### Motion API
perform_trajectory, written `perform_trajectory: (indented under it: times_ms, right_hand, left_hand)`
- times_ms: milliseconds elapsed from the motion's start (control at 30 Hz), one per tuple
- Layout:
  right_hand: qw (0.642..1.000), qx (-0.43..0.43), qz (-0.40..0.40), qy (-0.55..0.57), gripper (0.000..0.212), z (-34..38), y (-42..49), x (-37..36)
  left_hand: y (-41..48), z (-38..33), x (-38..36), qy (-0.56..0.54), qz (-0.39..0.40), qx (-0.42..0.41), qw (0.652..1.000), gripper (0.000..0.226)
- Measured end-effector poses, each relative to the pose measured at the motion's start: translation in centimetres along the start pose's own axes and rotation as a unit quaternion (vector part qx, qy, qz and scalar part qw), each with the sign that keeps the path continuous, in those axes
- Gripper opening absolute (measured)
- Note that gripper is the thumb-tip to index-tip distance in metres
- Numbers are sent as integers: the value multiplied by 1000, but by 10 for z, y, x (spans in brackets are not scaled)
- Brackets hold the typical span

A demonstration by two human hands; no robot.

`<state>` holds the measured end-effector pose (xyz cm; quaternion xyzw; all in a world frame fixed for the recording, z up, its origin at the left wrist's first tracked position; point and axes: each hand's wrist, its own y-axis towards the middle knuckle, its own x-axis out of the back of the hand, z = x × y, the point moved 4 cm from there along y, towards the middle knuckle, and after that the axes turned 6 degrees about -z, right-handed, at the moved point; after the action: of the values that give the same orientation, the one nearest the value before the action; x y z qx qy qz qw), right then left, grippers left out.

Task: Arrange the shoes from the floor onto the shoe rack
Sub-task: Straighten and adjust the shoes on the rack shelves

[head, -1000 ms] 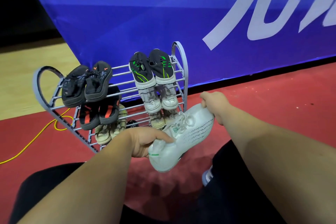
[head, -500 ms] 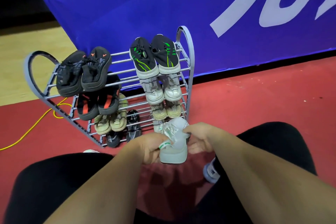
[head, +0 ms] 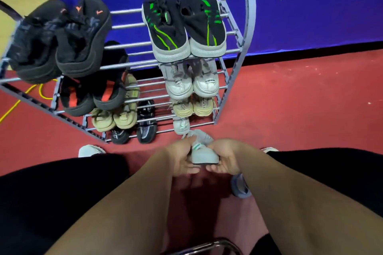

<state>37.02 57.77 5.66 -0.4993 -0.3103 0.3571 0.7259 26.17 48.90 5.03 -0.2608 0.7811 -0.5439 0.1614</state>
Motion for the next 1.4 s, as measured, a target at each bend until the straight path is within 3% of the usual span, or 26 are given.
perform_trajectory:
  times_ms: [100, 267, 467, 567, 667, 767, 833, 933, 1167, 1400]
  right_hand:
    - [999, -27, -30, 33, 27, -5, 40, 10]
    - [987, -24, -59, 146, 22, -13, 112, 19]
    - [979, 56, -90, 177, 24, 16, 172, 26]
    - [976, 127, -83, 155, 34, 33, 194, 32]
    - [965, 185, -74, 170, 40, 52, 214, 38]
    - [970, 141, -68, 185, 31, 58, 233, 38]
    - [977, 87, -56, 187, 19, 54, 243, 33]
    - [968, 17, -53, 247, 27, 43, 247, 27]
    - [916, -10, -59, 396, 32, 33, 256, 21]
    - [896, -17, -61, 439, 27, 41, 255, 23]
  left_hand:
    - [29, -4, 7, 0, -21, -14, 1000, 55]
    - [78, -19, 33, 14, -106, -30, 994, 14]
    - [133, -43, 49, 21, -150, -18, 988, 15]
    - [154, -52, 49, 21, -152, -4, 988, 28]
    - [167, -55, 48, 29, -148, 6, 989, 25]
    - [182, -55, 46, 20, -147, 1, 989, 6]
    - [192, -54, 47, -5, -153, 9, 988, 10]
    - [199, -58, 39, -59, -147, 14, 987, 8]
    - [204, -70, 21, -235, -104, 12, 966, 30]
    - [206, -69, 18, -247, -117, 12, 962, 32]
